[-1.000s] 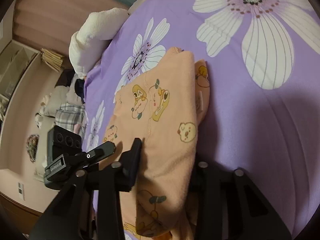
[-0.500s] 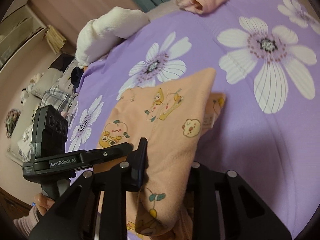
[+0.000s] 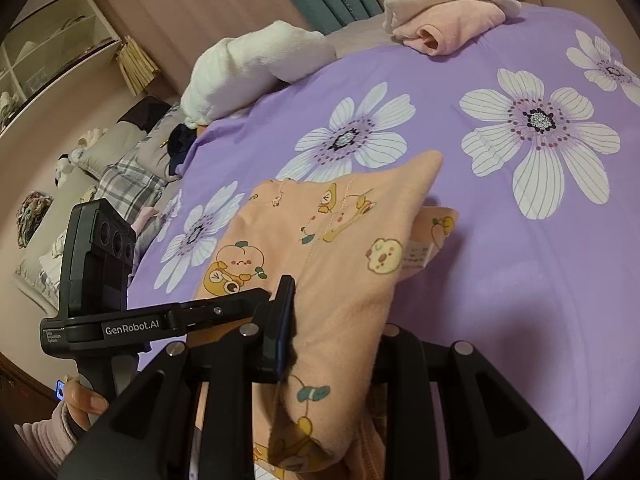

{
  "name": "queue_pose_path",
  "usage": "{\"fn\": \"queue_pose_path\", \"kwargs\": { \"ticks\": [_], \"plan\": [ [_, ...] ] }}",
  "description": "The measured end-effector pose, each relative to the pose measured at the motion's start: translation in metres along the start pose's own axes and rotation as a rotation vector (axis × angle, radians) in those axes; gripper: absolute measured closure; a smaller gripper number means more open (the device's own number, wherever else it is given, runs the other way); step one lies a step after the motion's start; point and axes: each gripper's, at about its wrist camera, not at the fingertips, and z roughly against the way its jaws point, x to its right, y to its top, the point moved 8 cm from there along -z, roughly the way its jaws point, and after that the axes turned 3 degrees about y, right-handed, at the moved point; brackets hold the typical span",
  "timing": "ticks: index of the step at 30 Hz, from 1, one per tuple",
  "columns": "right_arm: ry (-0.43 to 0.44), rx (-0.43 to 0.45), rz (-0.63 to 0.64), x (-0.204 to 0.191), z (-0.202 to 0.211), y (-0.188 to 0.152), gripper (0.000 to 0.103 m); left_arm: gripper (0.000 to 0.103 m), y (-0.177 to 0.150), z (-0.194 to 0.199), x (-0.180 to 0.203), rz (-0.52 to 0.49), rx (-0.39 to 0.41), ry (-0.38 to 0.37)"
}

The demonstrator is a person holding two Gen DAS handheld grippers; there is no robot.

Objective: Fold small clothes

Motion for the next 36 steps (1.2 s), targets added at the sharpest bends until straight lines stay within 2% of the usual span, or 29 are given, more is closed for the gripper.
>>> {"fn": "queue_pose_path", "kwargs": {
  "ticks": [18, 36],
  "plan": [
    [0.064, 0.041, 0.081, -0.06, 0.045, -0.023, 0.078, 0.079, -0.028, 0.063, 0.009, -0.014, 0.068, 0.039],
    [0.097, 0.037, 0.161, -0.101, 0.047, -0.021, 0.078, 0.079, -0.029, 0.098, -0.004, 0.001, 0.136, 0.074]
  ]
}}
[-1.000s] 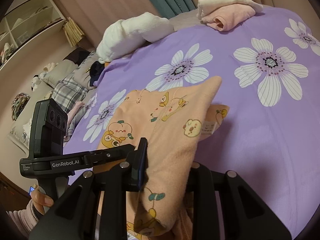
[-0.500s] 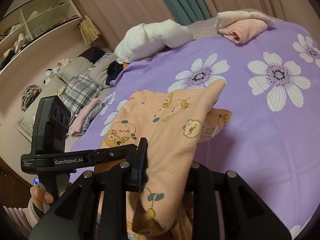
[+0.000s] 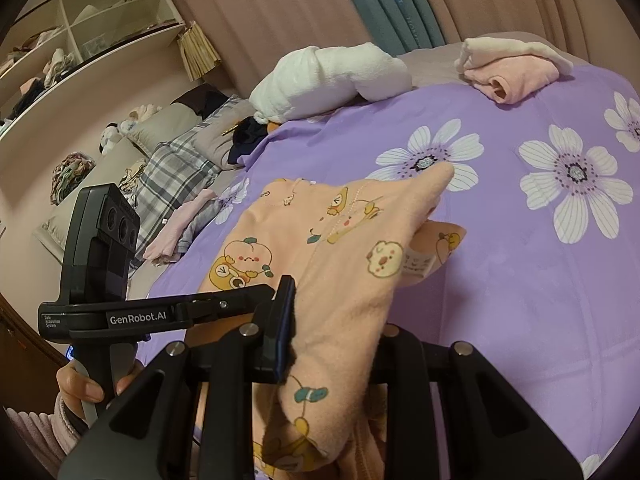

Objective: Fold small clothes

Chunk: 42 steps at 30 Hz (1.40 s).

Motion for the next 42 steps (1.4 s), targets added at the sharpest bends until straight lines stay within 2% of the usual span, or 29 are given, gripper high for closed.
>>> {"fn": "queue_pose_path", "kwargs": {
  "ticks": [23, 42],
  "plan": [
    [0.033, -0.031, 0.092, -0.039, -0.031, 0.017, 0.078, 0.079, 0.016, 0.028, -0.029, 0.018, 0.088, 0.059],
    [0.042, -0.044, 0.118, -0.049, -0.057, 0.028, 0.078, 0.079, 0.036, 0.024, -0.05, 0.028, 0.103, 0.107]
  ]
}}
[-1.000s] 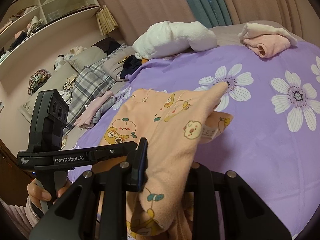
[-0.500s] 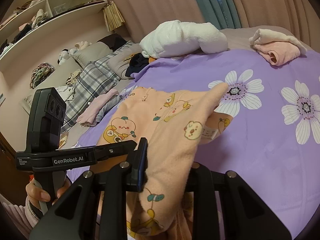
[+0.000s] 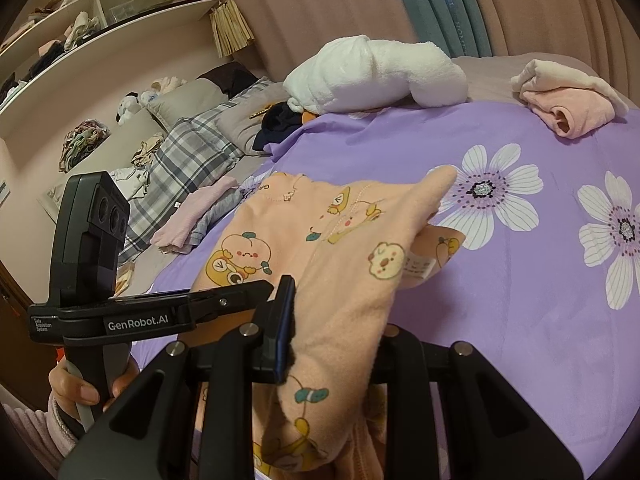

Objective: Fold small clothes

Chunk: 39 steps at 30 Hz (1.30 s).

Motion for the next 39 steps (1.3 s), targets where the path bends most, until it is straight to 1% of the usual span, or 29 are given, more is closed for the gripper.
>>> {"fn": "queue_pose_path", "kwargs": {
  "ticks": [10, 20, 39],
  "plan": [
    [0.005, 0.001, 0.004, 0.001, -0.015, 0.012, 0.078, 0.079, 0.011, -0.007, -0.007, -0.009, 0.004, 0.026],
    [0.002, -0.003, 0.003, 0.001, -0.024, 0.014, 0.078, 0.079, 0.021, -0.021, -0.016, -0.007, -0.001, 0.042],
    [-0.004, -0.026, -0.03, 0.022, -0.06, 0.015, 0.078, 0.079, 0.028, -0.052, -0.031, -0.008, -0.032, 0.079]
  ]
}}
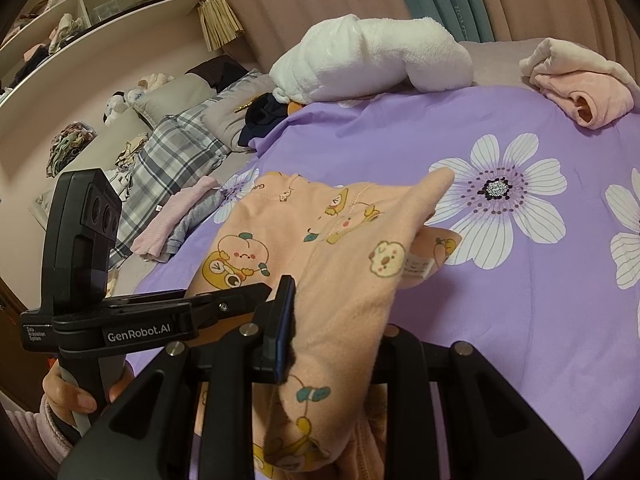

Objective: Fold small clothes

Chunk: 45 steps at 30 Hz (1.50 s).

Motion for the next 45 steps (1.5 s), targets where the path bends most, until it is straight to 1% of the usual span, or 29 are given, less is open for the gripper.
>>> {"fn": "queue_pose_path", "kwargs": {
  "ticks": [8, 13, 22, 29, 45],
  "plan": [
    [-0.006, -0.017, -0.011, 0.006, -0.013, -0.001, 0.078, 0.079, 0.0, -0.012, -0.007, 0.007, -0.016, 0.011],
    [-0.007, -0.033, -0.034, 0.012, -0.022, -0.006, 0.078, 0.079, -0.002, -0.022, -0.011, 0.011, -0.041, 0.024],
    [-0.019, -0.096, -0.088, 0.027, -0.043, -0.021, 0.078, 0.079, -0.013, -0.046, -0.021, 0.023, -0.104, 0.052],
    [-0.031, -0.142, -0.121, 0.036, -0.054, -0.035, 0.077, 0.079, -0.02, -0.058, -0.028, 0.028, -0.137, 0.068],
    [-0.063, -0.184, -0.158, 0.05, -0.062, -0.045, 0.076, 0.078, -0.023, -0.066, -0.032, 0.028, -0.148, 0.076]
  ]
}}
